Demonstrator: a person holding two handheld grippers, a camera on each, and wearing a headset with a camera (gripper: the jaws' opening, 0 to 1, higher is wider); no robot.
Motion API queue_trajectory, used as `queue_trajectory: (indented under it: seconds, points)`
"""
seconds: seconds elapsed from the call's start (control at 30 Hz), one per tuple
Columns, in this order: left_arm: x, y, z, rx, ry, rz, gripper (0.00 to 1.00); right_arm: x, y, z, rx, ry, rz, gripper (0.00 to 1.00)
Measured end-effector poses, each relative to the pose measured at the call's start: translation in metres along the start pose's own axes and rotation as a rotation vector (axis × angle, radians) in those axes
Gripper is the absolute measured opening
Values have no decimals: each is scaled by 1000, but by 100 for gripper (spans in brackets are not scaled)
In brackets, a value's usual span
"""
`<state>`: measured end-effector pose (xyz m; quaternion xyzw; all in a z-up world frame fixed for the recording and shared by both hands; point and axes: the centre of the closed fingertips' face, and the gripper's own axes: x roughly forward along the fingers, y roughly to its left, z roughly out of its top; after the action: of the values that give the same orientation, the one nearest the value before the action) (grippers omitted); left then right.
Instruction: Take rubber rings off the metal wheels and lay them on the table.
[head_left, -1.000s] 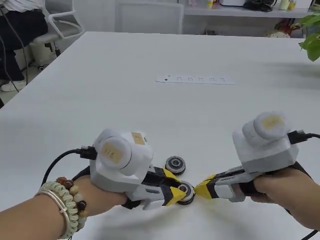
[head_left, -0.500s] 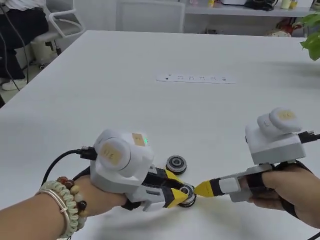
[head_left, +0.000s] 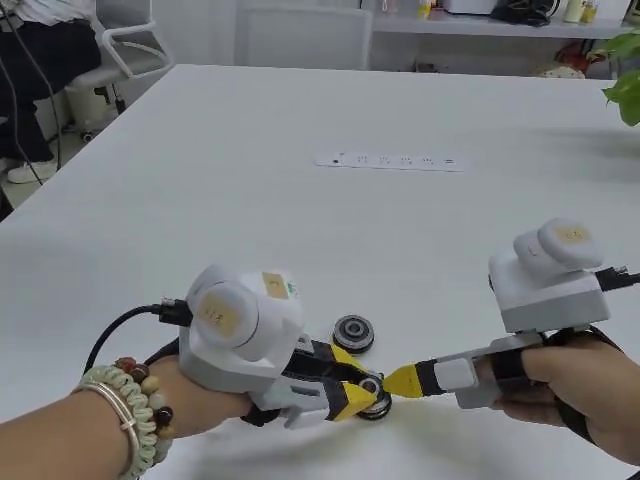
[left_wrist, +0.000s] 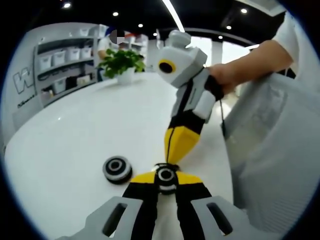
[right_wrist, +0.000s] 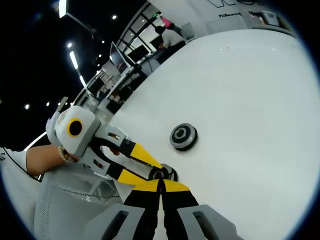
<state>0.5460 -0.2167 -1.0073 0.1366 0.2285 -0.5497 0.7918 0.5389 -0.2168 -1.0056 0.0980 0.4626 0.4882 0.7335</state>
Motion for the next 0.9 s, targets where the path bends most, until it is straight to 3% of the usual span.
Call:
queue_trajectory:
  seconds: [0.83,0.87,0.9]
  points:
    - [0,-1,-1,3,2,-3,13,0,10,5,2,-26,45,0]
    - [0,-1,-1,3,3,-3,13,0,11,6,5,-31,50,0]
    - [0,-1,-1,3,3,-3,13,-1,22,11,12,-53,116,0]
